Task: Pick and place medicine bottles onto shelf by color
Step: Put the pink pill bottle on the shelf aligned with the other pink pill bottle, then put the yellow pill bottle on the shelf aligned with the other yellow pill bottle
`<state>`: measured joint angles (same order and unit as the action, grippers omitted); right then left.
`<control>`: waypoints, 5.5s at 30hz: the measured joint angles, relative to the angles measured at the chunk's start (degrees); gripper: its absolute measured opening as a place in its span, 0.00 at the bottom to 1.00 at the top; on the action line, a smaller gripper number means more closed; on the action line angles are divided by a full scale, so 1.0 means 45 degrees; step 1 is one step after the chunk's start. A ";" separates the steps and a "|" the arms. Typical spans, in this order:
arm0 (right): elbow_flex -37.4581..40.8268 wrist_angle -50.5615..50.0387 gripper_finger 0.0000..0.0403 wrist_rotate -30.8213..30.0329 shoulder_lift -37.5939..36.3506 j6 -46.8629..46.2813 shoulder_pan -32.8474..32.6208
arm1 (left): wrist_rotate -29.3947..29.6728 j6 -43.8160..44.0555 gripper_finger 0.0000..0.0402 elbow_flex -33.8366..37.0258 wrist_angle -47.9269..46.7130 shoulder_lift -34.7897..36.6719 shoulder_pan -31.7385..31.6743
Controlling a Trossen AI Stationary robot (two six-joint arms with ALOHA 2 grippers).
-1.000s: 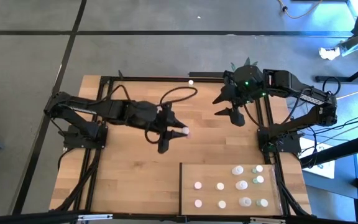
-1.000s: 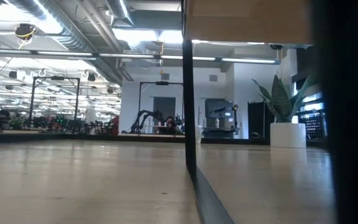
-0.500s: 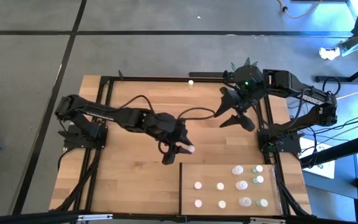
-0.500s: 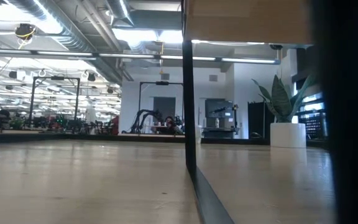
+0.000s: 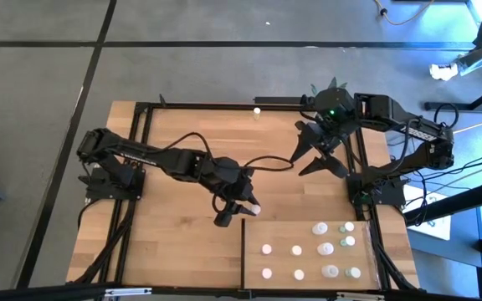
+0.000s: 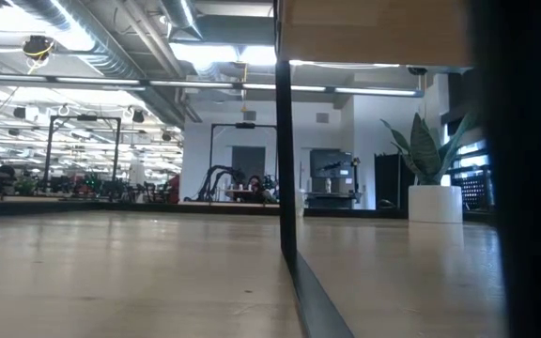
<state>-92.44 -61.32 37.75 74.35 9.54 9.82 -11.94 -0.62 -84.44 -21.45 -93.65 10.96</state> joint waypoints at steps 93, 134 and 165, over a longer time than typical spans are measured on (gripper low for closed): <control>0.0010 0.0185 0.57 0.0402 0.0015 0.1952 -0.0063 | 0.3385 0.2007 0.29 -0.0010 0.1615 -0.1783 0.1855; 0.0010 0.0248 0.57 -0.0154 0.0015 0.1952 -0.0065 | 0.2719 0.2128 0.29 -0.0024 0.1861 -0.2356 0.1851; 0.0010 0.0268 0.57 -0.0154 0.0010 0.1952 -0.0066 | 0.2834 0.2152 0.64 -0.0024 0.1868 -0.2365 0.1821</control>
<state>-92.40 -60.12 37.06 74.39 18.33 9.53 0.81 9.06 -84.55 -13.05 -104.29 19.16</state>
